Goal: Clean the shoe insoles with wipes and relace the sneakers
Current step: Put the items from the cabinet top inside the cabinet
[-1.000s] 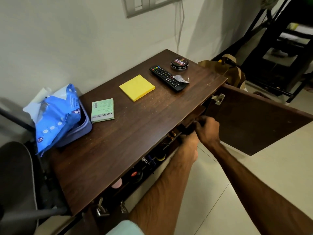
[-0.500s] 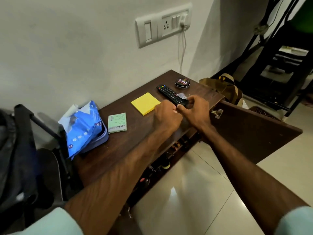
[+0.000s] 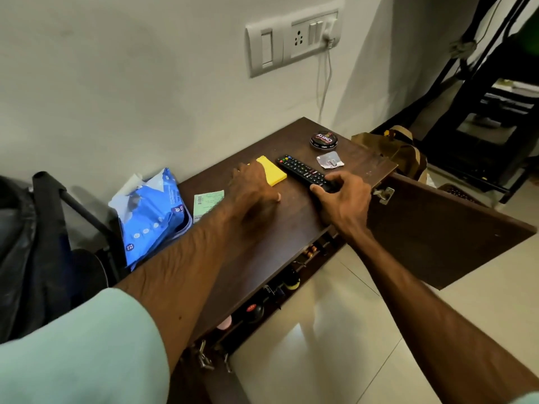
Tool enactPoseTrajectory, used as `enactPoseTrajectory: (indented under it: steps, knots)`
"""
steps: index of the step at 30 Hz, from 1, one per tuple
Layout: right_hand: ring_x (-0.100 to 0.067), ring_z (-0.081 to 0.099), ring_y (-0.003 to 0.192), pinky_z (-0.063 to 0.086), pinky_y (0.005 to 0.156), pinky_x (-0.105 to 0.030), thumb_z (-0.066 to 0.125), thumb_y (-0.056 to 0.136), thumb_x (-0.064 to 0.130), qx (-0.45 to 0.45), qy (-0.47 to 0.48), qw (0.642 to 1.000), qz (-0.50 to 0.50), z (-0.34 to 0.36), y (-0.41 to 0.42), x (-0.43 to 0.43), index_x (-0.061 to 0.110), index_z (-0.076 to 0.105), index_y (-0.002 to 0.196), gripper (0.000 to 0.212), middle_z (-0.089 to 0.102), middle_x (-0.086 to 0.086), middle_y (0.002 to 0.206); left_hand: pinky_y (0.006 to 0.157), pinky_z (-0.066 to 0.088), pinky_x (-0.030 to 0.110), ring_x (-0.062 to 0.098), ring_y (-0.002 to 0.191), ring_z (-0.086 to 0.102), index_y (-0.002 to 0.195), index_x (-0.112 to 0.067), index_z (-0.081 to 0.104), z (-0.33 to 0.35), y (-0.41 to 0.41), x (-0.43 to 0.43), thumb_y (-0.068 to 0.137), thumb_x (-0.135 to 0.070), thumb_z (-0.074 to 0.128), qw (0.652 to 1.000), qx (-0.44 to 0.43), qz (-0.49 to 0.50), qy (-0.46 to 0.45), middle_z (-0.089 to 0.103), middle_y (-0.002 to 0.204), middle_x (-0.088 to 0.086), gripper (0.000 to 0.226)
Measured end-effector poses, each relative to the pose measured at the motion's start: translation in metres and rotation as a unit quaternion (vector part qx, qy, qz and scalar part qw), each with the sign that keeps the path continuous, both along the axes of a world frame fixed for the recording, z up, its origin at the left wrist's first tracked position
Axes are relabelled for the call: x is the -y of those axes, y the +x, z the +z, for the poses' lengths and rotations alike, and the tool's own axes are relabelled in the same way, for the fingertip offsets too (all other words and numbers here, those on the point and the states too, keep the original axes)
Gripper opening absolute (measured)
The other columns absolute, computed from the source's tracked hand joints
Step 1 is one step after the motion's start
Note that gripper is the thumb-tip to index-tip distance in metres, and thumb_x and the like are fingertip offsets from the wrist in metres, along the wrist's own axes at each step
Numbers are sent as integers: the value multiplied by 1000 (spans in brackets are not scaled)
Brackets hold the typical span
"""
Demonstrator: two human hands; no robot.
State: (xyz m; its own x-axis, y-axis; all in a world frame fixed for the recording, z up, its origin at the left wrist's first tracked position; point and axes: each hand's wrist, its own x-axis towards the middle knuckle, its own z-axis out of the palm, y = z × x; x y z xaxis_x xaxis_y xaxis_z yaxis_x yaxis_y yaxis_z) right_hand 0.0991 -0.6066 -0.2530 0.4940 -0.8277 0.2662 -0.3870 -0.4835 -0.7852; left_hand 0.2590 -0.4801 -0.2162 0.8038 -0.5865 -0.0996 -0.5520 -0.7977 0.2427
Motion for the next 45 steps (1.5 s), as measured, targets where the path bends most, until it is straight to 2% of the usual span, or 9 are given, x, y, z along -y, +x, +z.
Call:
enactPoseTrajectory:
  steps: [11,19,25,29,31,33,35,38,45]
  knots:
    - [3,63,67,48,56,-7,87,78,34,67,42,996,-39,-2,-73,-28,17,74,109,38,68,10,84,100,40,40,37,126,49,132,3,52,2,15,-3,88,-73,52,999,40,13,5,57,134,22,88]
    - [6,61,66,48,56,-6,86,79,33,71,57,994,-57,-8,-65,-22,15,74,113,40,65,15,81,94,40,37,35,124,50,126,-1,57,-3,35,2,86,-73,56,996,20,-32,77,60,129,18,82]
    - [-13,67,101,55,76,-19,85,81,31,1,48,998,-37,-12,-67,-19,11,65,129,56,70,-6,122,99,39,42,35,123,51,121,-7,57,-9,25,3,82,-70,65,997,50,-30,56,60,127,18,75]
    - [-11,71,80,58,65,-23,86,79,29,-6,125,992,0,-5,-73,-9,9,72,119,47,75,0,98,98,40,42,34,117,53,116,-8,59,-11,11,26,87,-60,58,992,90,-70,-58,62,122,15,59]
    - [-21,76,81,64,74,-35,88,76,17,106,300,948,-3,-5,-77,-5,4,72,119,48,76,-6,98,97,35,39,33,113,56,110,-5,62,-13,4,44,90,-49,54,986,66,-99,-118,64,115,14,49]
    - [-26,77,91,64,81,-35,85,75,0,227,467,855,-7,-6,-81,-3,-3,68,119,46,73,-17,110,94,36,37,32,108,58,104,-4,65,-11,-4,62,91,-36,55,977,44,-88,-188,67,109,13,36]
    - [-30,75,97,62,85,-36,79,78,-7,291,527,798,-24,-8,-84,0,-6,66,118,43,71,-22,116,90,40,34,29,104,61,100,-4,68,-4,-11,79,90,-25,53,967,11,-43,-252,69,106,10,27]
    - [-30,74,100,62,85,-35,76,82,-8,344,528,776,-42,-10,-89,7,-7,64,122,43,71,-21,116,84,41,32,24,100,60,102,-5,68,-4,-14,103,94,-12,52,963,-13,-8,-270,69,107,7,19]
    - [-28,75,98,63,83,-34,75,83,-7,396,493,772,-64,-10,-84,23,-4,63,126,44,73,-17,111,78,48,35,32,107,62,117,-6,62,-36,-12,145,86,-51,66,978,-21,-101,-178,66,116,17,55]
